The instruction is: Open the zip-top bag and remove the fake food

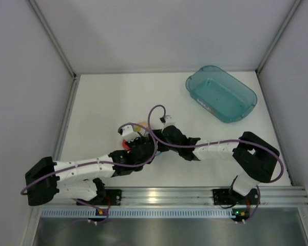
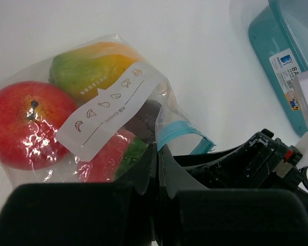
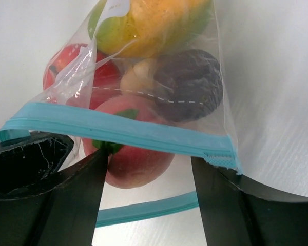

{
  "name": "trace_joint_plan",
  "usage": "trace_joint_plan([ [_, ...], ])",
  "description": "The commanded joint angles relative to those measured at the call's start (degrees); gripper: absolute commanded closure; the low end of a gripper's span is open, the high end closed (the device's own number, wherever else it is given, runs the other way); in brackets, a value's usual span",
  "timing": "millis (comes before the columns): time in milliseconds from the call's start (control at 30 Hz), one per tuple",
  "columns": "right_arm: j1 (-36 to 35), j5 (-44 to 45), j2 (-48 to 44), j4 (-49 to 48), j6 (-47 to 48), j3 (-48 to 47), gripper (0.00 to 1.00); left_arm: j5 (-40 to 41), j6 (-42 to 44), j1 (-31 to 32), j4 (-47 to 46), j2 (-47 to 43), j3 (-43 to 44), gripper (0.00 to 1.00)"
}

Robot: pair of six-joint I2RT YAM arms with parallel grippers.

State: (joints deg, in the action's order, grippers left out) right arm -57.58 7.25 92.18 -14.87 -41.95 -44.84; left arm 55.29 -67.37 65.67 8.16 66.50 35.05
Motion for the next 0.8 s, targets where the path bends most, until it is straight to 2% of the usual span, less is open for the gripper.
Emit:
trace_joint_plan([
  [0,-0.25,-2.58,1.33,-8.50,0.73,-4.29,0.34,-3.78,-1.44,0.51,-3.07,-1.20,-0.24,1.00],
  [33,-0.34,-2.85,1.77,-8.42,0.91,-4.55,0.41,-3.78,-1.62,0.51,-2.98,-1.37,-0.24,1.00],
  [133,-0.08,-2.24,2.65,-8.24,0.47,-4.29,0.54,-3.52,-1.88,0.60,-2.98,-2.07,-0.24,1.00],
  [300,0.89,-1.71,1.95,-12.09,-0.58,0.18,0.64,-2.38,-1.97,0.60,-2.98,-4.35,-1.03,1.00],
  [433,1.33,-2.32,1.77,-13.25,-0.59,1.86,0.78,-1.59,-1.80,0.60,-2.98,-4.98,-1.47,1.00],
  [767,1.60,1.01,-7.35,-6.05,4.15,5.37,0.81,1.31,-1.62,0.51,-2.80,-4.19,-3.58,1.00],
])
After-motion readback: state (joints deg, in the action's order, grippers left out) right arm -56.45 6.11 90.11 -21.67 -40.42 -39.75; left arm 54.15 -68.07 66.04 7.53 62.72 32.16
